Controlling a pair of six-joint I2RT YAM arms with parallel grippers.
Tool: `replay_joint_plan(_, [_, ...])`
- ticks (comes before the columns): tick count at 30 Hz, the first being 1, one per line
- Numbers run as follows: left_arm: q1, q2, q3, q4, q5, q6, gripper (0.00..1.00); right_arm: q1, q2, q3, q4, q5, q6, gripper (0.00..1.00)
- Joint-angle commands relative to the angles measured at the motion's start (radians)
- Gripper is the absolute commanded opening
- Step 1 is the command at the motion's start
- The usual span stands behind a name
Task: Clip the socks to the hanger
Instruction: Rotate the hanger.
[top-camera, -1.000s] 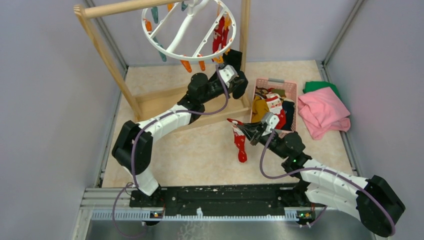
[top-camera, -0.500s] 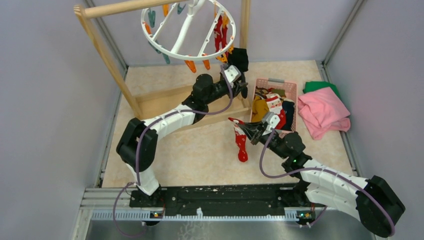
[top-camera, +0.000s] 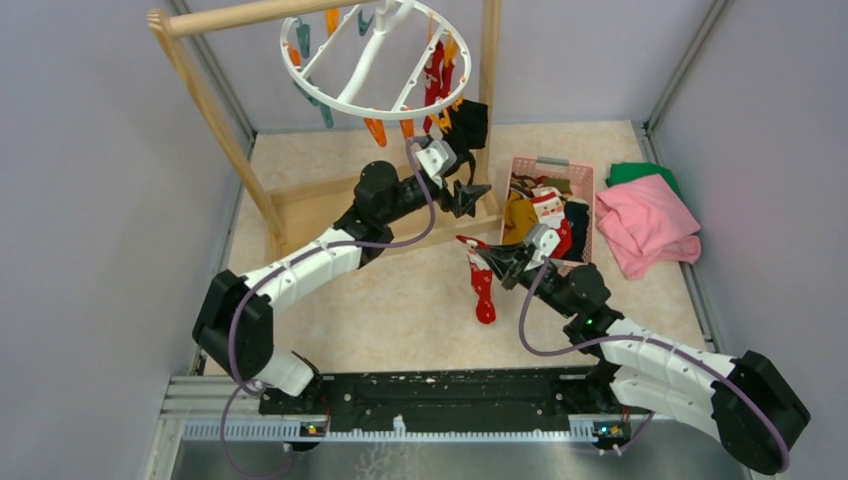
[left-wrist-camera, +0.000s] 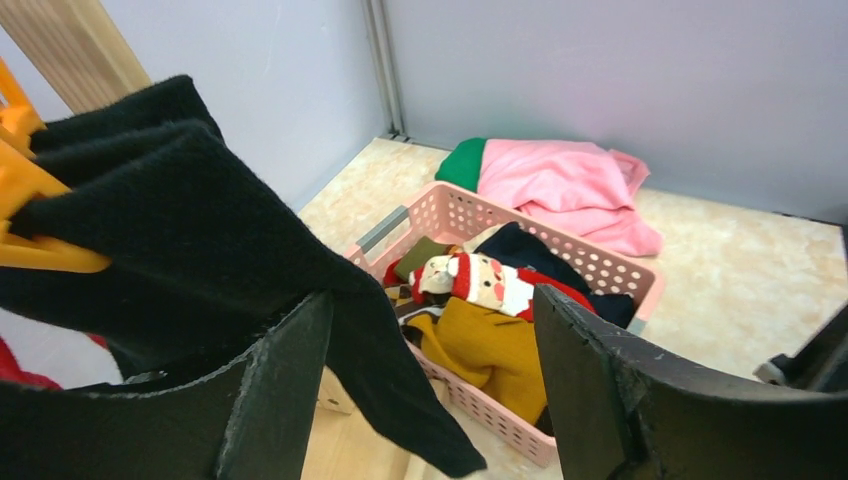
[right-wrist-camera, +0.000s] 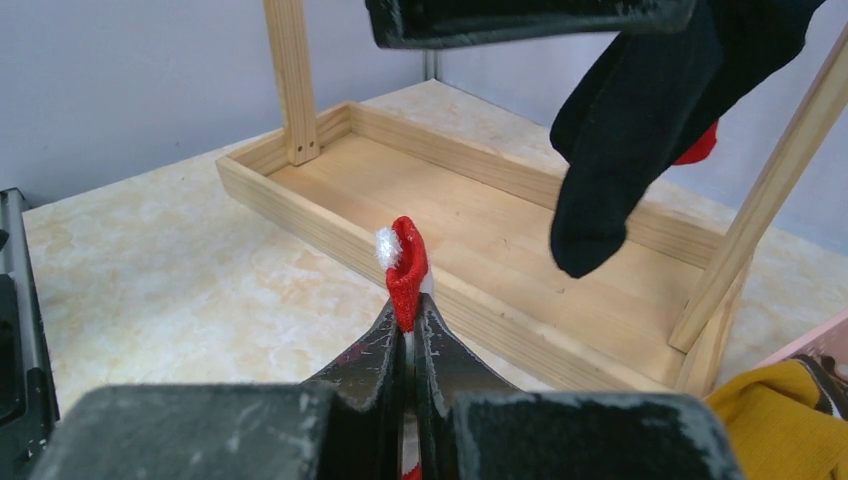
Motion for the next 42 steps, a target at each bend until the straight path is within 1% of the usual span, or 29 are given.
replay_joint_plan(1, [-0.01, -0.074, -0.022, -0.031, 0.045, -0.052, 0.8, -0.011, 0.004, -0.004, 0.047, -0.013, 0.015, 0.0])
replay_joint_plan(4, [-0.01, -0.113, -0.061, -0.038, 0.056, -0.062, 0.85, -0.011, 0.009, -0.003, 0.049, -0.015, 0.014, 0.0])
replay_joint_plan(8, [-0.01, -0.168, -0.114, -0.038, 0.088, -0.062, 0.94, -0.011, 0.015, -0.003, 0.054, -0.02, 0.013, 0.0])
replay_joint_plan(11, [-0.009, -0.202, -0.139, -0.062, 0.107, -0.062, 0.98, -0.012, 0.022, -0.003, 0.064, -0.031, 0.013, 0.0])
replay_joint_plan(16, [-0.008, -0.267, -0.209, -0.088, 0.079, -0.062, 0.99, -0.011, 0.025, -0.005, 0.073, -0.04, 0.011, 0.0])
replay_joint_plan(20, [-0.008, -0.32, -0.278, -0.072, 0.08, -0.051, 0.99, -0.011, 0.037, -0.005, 0.091, -0.055, 0.01, 0.0])
replay_joint_plan(23, [-0.009, -0.363, -0.301, -0.09, 0.083, -0.03, 0.99, -0.012, 0.055, -0.002, 0.115, -0.076, 0.011, 0.0])
replay_joint_plan(28, [-0.009, -0.492, -0.388, -0.154, -0.003, 0.0, 0.99, -0.012, 0.065, 0.013, 0.128, -0.109, 0.0, 0.0])
replay_joint_plan(31, [-0.007, -0.593, -0.477, -0.106, -0.025, 0.007, 0.99, -0.012, 0.084, 0.048, 0.118, -0.139, -0.004, 0.0])
replay_joint_plan(35, [0.002, -0.695, -0.575, -0.012, -0.052, -0.059, 0.99, -0.012, 0.155, 0.11, 0.128, -0.217, 0.012, 0.0])
replay_joint_plan(37, [0.021, -0.717, -0.598, 0.024, -0.034, -0.117, 0.99, -0.011, 0.19, 0.142, 0.131, -0.253, 0.019, 0.0])
replay_joint_plan(39, [0.047, -0.727, -0.596, 0.028, -0.009, -0.15, 0.99, -0.01, 0.22, 0.185, 0.11, -0.268, 0.019, 0.0])
replay_joint_plan(40, [0.073, -0.728, -0.589, 0.027, 0.012, -0.17, 0.99, -0.01, 0.233, 0.213, 0.084, -0.269, 0.01, 0.0])
replay_joint_plan(42, [0.161, -0.721, -0.572, 0.049, 0.087, -0.248, 0.99, -0.011, 0.254, 0.261, 0.037, -0.263, -0.015, 0.0])
